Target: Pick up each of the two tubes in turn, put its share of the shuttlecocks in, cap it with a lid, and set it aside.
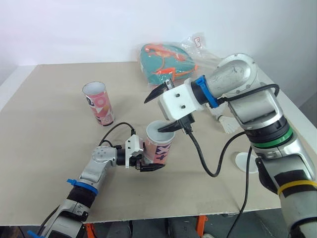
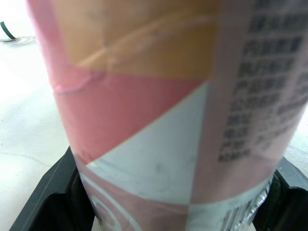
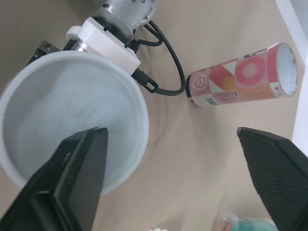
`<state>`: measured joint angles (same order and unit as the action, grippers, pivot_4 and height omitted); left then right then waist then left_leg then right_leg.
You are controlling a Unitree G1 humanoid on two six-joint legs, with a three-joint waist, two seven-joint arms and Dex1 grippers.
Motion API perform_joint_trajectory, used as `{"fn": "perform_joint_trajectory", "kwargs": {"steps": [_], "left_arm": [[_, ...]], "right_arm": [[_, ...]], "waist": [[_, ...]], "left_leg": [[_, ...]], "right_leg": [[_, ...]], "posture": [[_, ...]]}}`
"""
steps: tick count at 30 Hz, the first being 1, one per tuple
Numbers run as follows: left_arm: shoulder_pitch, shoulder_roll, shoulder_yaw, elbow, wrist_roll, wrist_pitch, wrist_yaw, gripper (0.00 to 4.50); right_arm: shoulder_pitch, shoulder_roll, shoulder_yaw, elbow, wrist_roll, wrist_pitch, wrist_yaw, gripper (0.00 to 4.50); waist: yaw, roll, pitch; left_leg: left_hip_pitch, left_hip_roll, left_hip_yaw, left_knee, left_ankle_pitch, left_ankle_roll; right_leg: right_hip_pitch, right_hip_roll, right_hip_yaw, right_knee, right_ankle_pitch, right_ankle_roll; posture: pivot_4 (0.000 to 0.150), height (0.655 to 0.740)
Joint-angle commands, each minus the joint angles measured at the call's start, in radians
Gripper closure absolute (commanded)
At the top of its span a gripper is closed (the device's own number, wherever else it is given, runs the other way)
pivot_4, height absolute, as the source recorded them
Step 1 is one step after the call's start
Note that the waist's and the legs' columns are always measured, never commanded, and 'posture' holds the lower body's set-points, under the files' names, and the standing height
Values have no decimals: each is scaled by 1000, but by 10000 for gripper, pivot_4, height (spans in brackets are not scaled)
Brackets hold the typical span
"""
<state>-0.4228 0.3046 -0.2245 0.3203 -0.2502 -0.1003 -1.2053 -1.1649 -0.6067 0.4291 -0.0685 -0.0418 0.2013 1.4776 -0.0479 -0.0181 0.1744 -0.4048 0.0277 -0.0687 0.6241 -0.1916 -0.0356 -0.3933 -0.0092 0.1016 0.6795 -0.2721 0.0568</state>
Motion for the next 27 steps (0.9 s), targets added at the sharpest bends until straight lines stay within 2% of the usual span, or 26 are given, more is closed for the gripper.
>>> {"fn": "perform_joint_trajectory", "kwargs": {"steps": [1,4,5,8,11,14,27], "left_arm": [[15,6,6,1,-1,16,8,8485],[14,3,6,4,-1,15,8,8485],[13,2,6,5,-2,15,8,8485],[10,0,6,10,-1,14,7,8485],[8,-2,5,13,0,13,6,8485],[7,-3,3,16,2,12,5,8485],[6,4,8,25,5,2,3,8485]], "right_arm": [[-23,50,-26,38,100,123,34,172],[-58,68,-107,60,206,226,39,172],[-59,67,-118,62,225,241,43,5290],[-48,38,-118,55,252,256,59,16542],[-26,8,-108,36,264,253,67,31491],[-5,-12,-90,23,268,251,73,44229],[8,-30,27,28,220,214,108,44709]], "waist": [[0,0,0],[0,0,1],[0,0,1],[1,0,1],[1,0,1],[0,0,1],[0,0,2]], "left_leg": [[0,0,0,0,0,0],[0,0,0,0,0,0],[-1,0,0,0,0,0],[-3,0,-1,0,0,0],[-3,0,-1,-1,0,0],[-3,0,-1,-1,0,0],[-4,0,0,-1,0,0]], "right_leg": [[0,0,0,0,0,0],[-1,0,0,0,1,-1],[-1,0,0,0,1,-1],[-3,0,0,0,1,-1],[-4,0,0,0,0,0],[-4,0,0,0,0,0],[-5,0,0,0,0,0]], "posture": [[1500,7387],[1500,7387],[1500,7387],[1500,7387],[1500,7387],[1500,7387],[1500,7387]]}}
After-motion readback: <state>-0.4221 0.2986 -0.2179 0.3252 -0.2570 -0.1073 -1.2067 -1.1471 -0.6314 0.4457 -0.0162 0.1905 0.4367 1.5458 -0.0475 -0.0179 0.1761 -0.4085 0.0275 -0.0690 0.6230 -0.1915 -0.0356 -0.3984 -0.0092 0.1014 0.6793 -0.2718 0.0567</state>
